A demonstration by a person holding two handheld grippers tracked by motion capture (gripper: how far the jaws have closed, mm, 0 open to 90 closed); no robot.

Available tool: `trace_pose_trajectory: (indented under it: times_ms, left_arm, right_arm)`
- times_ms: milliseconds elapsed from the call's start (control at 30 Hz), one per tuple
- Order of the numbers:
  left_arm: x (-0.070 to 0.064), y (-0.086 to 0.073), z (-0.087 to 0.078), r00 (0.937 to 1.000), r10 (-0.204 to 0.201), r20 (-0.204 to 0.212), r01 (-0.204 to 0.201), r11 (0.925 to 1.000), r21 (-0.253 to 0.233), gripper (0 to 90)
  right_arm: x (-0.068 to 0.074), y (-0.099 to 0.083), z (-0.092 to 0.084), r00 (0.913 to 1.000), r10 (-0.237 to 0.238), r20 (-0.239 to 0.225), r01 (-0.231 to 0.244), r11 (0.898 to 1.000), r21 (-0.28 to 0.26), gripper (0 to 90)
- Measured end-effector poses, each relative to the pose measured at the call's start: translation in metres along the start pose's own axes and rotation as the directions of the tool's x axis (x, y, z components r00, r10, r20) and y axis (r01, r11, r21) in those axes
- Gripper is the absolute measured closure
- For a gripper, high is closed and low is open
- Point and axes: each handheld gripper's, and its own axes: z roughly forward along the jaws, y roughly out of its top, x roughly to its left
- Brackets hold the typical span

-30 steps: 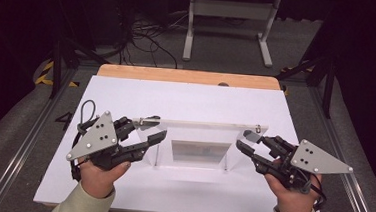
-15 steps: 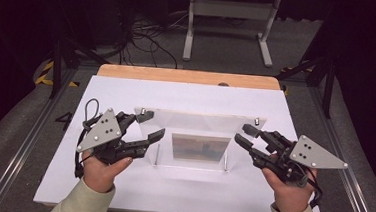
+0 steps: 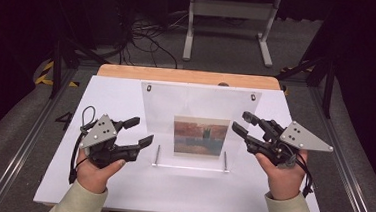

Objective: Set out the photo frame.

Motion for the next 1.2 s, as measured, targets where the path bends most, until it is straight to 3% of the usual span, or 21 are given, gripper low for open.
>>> trace_pose_trajectory:
  times_ms: [333,667,800,867,1000,1200]
  left_arm:
    - [0.009,-0.019,-0.008,0.9990,-0.029,-0.035,0.031,0.9980,0.055,30.8]
    - [0.014,-0.024,-0.013,0.9984,-0.039,-0.041,0.041,0.9973,0.061,29.0]
    - [0.018,-0.027,-0.017,0.9977,-0.053,-0.043,0.056,0.9968,0.057,27.5]
    - [0.020,-0.029,-0.018,0.9966,-0.073,-0.039,0.075,0.9961,0.046,26.7]
    - [0.023,-0.032,-0.020,0.9962,-0.073,-0.048,0.076,0.9956,0.054,25.4]
    - [0.029,-0.038,-0.024,0.9945,-0.085,-0.061,0.088,0.9943,0.060,23.8]
  right_arm:
    - [-0.012,-0.006,0.009,0.9996,0.011,0.024,-0.011,1.000,0.007,42.7]
    - [-0.018,-0.001,-0.007,0.9964,0.038,0.077,-0.038,0.999,0.002,34.8]
    - [-0.019,0.001,-0.015,0.9945,0.039,0.097,-0.045,0.997,0.060,29.0]
    - [-0.020,0.001,-0.018,0.9936,0.043,0.104,-0.055,0.992,0.113,27.3]
    - [-0.024,0.000,-0.027,0.9916,0.050,0.119,-0.070,0.983,0.171,23.8]
    - [-0.028,-0.004,-0.041,0.9880,0.053,0.145,-0.082,0.975,0.204,20.8]
